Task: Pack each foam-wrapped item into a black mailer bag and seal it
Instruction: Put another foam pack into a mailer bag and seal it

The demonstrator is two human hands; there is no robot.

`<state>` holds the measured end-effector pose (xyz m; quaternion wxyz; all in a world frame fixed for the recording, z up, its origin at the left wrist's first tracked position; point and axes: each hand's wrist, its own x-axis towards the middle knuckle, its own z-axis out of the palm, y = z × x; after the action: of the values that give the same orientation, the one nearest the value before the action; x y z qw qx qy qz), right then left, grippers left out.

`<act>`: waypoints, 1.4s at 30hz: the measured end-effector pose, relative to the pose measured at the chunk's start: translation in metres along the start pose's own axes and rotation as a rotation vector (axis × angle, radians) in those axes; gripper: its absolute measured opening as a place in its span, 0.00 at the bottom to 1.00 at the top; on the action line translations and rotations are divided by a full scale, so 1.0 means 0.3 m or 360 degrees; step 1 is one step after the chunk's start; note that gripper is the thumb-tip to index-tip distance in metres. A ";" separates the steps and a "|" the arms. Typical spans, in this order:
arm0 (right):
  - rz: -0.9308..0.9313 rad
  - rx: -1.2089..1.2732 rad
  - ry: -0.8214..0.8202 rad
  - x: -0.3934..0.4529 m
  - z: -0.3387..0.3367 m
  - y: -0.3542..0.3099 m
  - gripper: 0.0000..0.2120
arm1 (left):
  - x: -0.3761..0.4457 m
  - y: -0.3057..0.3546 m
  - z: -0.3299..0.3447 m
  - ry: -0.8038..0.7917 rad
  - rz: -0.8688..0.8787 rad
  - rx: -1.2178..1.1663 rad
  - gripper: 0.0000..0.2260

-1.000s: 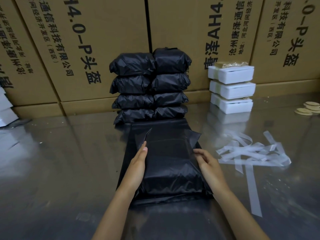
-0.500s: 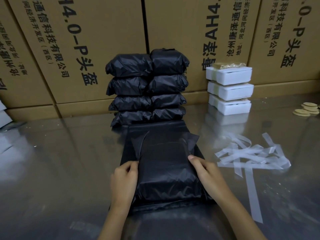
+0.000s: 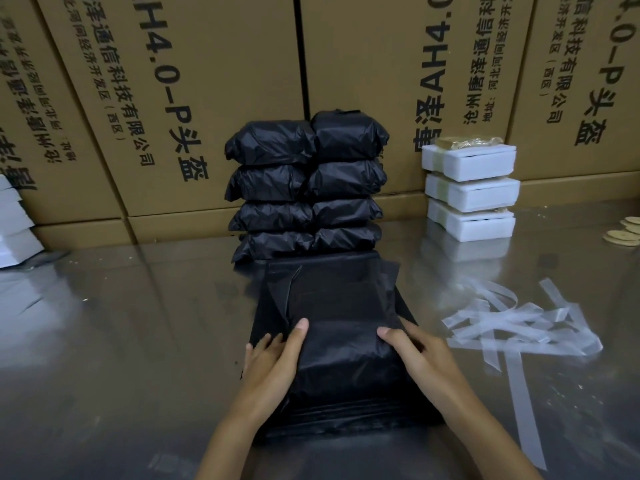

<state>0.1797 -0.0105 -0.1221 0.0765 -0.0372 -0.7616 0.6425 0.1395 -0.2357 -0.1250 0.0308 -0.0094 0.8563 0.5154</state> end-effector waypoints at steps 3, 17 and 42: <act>-0.0131 0.0170 -0.0096 0.013 0.004 -0.036 0.24 | 0.016 0.067 -0.022 -0.0226 0.0127 -0.0344 0.36; -0.0602 0.0628 -0.0062 0.672 -0.024 -0.760 0.24 | 0.563 0.714 -0.350 0.0146 0.0847 -0.0315 0.30; -0.0564 -0.1201 0.0530 1.341 0.158 -0.771 0.29 | 1.154 0.820 -0.413 0.1116 0.0363 -0.0030 0.29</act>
<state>-0.2150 -0.0338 0.1254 0.2880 -0.0346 -0.9145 0.2819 -0.2230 -0.2245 0.1283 -0.3222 -0.0901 0.8056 0.4890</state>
